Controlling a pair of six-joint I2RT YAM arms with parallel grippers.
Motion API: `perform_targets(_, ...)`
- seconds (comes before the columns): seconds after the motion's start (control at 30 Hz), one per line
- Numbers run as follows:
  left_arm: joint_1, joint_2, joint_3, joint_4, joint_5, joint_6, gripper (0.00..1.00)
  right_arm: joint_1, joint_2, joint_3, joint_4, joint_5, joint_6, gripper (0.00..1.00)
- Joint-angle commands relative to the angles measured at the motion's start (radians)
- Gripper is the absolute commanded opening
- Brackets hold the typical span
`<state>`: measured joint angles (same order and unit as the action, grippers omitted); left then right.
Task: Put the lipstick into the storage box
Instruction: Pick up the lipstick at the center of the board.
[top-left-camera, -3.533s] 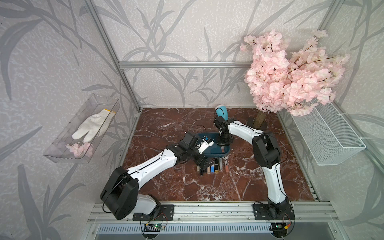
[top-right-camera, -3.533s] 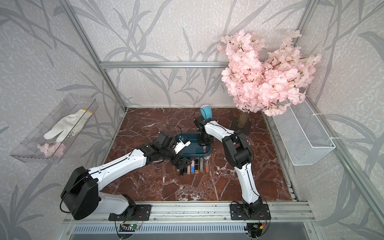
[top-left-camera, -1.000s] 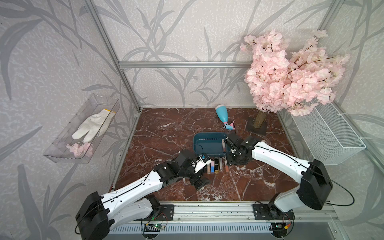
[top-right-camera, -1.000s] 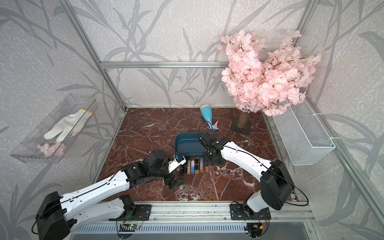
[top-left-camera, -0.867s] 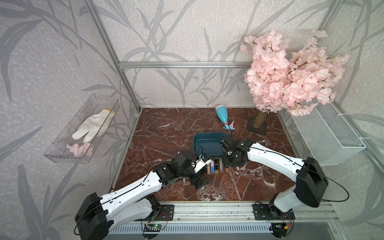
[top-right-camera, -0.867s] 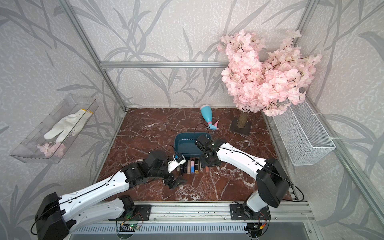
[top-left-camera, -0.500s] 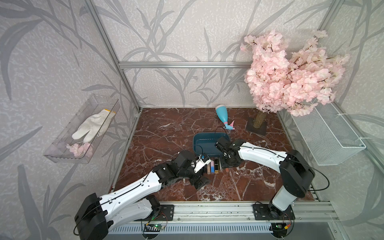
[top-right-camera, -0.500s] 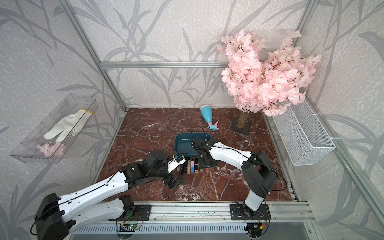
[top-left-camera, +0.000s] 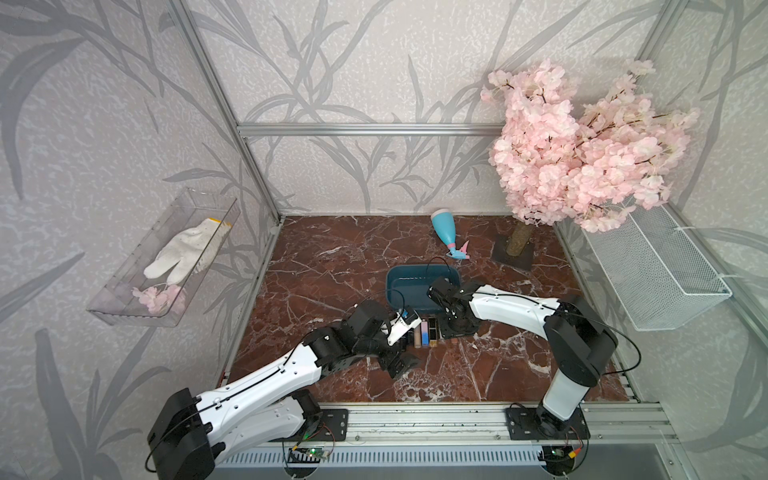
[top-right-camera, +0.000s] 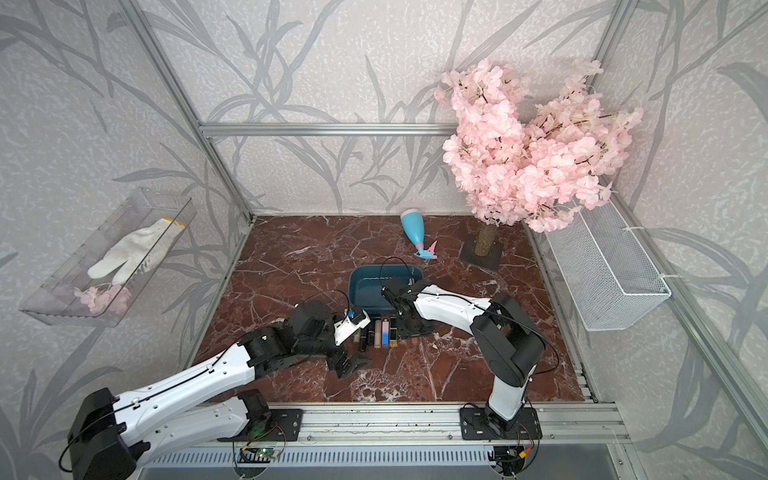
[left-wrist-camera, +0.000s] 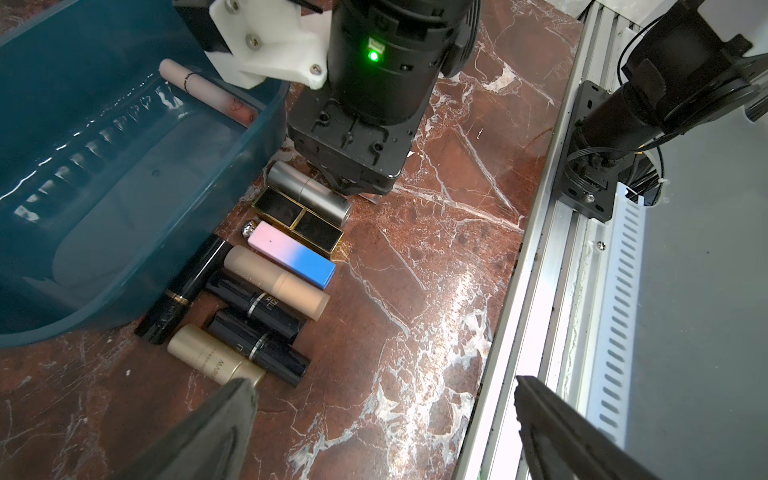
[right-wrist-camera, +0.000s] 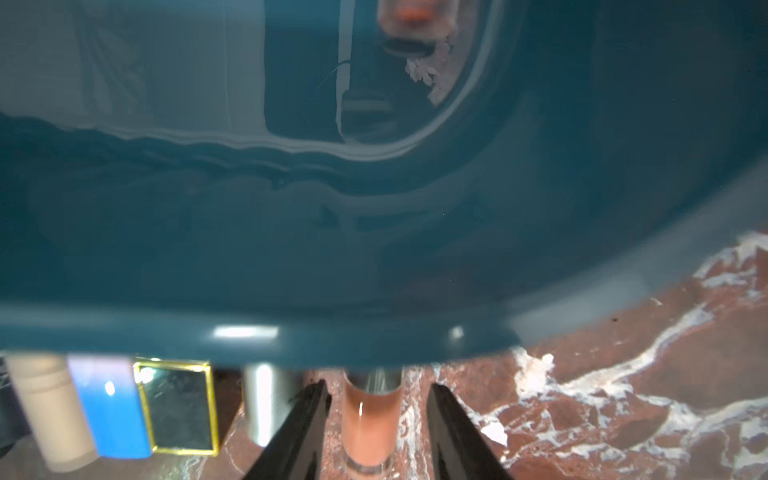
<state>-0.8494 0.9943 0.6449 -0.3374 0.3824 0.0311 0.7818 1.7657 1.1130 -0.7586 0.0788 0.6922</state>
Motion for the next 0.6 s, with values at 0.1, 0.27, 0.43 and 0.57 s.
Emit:
perform_targets(0.1,-0.004,-0.006,0.016,-0.02,-0.007,0.006,1.0,-0.004,0.04,-0.009,0.014,0.027,0.017,0.41)
perform_targets(0.27,-0.004,-0.01,0.017,-0.022,-0.012,0.003,1.0,-0.011,0.056,-0.009,0.026,0.03,0.012,0.37)
perform_targets(0.43,-0.004,-0.008,0.013,-0.02,-0.01,0.0,1.0,-0.021,0.067,-0.008,0.027,0.036,0.003,0.26)
perform_targets(0.57,-0.004,0.001,0.02,-0.02,-0.007,0.008,1.0,-0.024,0.061,-0.01,0.021,0.041,-0.003,0.17)
